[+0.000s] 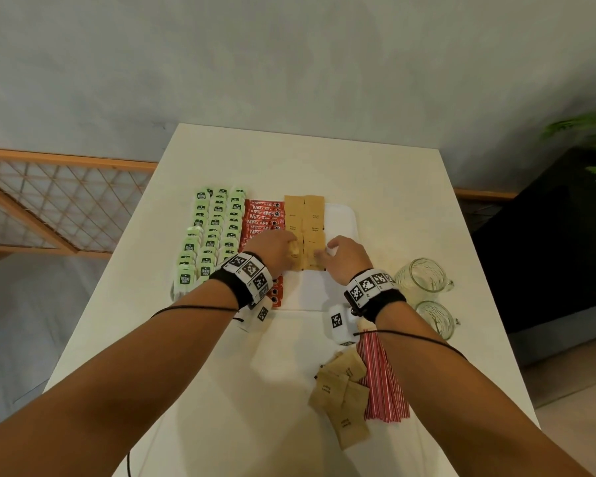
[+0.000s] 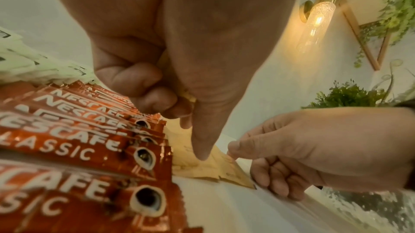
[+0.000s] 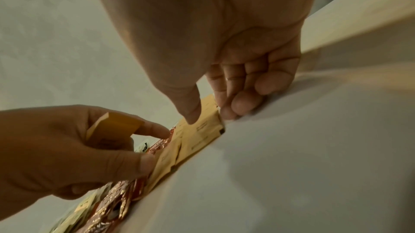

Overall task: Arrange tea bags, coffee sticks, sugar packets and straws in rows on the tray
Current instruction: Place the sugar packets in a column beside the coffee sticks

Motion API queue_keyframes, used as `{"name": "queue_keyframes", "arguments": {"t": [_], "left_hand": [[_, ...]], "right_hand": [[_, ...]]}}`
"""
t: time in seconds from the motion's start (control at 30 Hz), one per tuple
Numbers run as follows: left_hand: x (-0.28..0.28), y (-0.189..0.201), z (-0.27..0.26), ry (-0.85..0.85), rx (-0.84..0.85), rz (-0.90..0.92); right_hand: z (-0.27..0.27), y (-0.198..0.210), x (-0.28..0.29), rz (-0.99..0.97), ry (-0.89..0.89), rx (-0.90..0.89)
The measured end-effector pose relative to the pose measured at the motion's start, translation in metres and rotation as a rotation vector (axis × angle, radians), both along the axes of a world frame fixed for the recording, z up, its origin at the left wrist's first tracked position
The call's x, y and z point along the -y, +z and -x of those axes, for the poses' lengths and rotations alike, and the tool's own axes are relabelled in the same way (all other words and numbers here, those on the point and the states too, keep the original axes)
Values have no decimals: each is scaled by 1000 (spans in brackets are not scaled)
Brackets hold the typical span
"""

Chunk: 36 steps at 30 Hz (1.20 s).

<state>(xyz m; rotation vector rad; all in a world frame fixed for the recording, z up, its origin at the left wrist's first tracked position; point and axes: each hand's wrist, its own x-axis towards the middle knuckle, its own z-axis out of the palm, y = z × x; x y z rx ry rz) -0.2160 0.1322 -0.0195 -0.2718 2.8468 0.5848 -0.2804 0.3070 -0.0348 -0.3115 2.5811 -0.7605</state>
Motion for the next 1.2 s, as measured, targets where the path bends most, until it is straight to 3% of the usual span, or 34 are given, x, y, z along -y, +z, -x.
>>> {"name": "queue_keyframes", "arguments": {"t": [0.17,0.33,0.53,0.67,0.97,1.2], "left_hand": [[-2,3,-4,12,-18,-155],[-4,14,-14,-74,31,-374],[-2,17,-25,-32,112,-622],[3,22,-31,-31,0,-572],[2,9,-45,144,-185,-599],[-2,3,-56,207,-197,-575]], "right_hand": [[-1,5,-2,136,-1,-1],[-12,16,-4,392,282,-66],[-16,19,-6,377,335,-72],[-10,13,-10,386,270,-39],[-19,8,-13,451,192,20],[-28,2,-15,375,191,80]]}}
